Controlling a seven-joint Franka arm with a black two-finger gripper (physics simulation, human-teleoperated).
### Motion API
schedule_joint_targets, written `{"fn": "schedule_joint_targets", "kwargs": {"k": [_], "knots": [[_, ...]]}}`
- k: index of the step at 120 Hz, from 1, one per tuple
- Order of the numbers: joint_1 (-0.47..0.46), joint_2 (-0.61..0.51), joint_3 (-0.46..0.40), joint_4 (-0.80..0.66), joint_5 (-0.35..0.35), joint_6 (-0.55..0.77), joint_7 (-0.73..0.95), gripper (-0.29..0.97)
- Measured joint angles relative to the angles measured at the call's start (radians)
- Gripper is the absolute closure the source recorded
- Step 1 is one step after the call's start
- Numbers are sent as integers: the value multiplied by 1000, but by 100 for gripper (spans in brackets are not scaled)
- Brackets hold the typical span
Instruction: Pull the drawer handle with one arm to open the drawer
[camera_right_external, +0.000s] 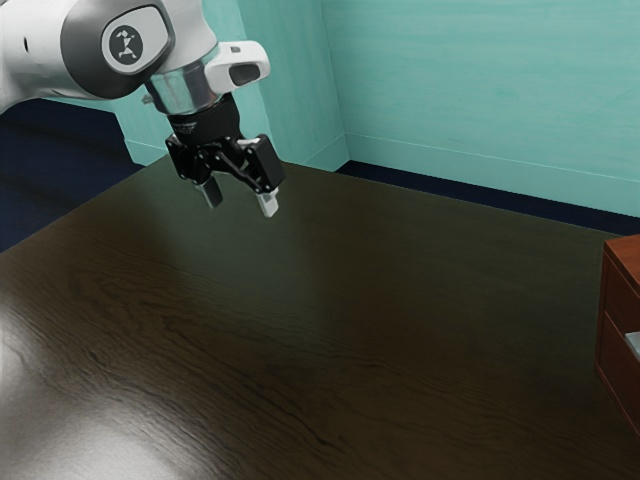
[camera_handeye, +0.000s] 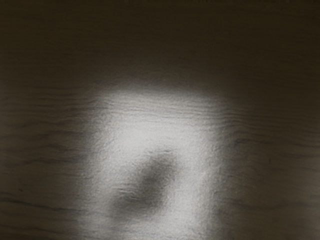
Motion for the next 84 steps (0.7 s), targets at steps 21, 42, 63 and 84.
{"fn": "schedule_joint_targets", "kwargs": {"k": [21,42,63,84], "knots": [[5,6,10,3,-26,0,-1,0],[42,-58,-4,118,-30,-48,-40,0],[76,-119,-37,116,-89,-87,-130,0],[37,-130,-14,95,-203,-100,-238,0]]}}
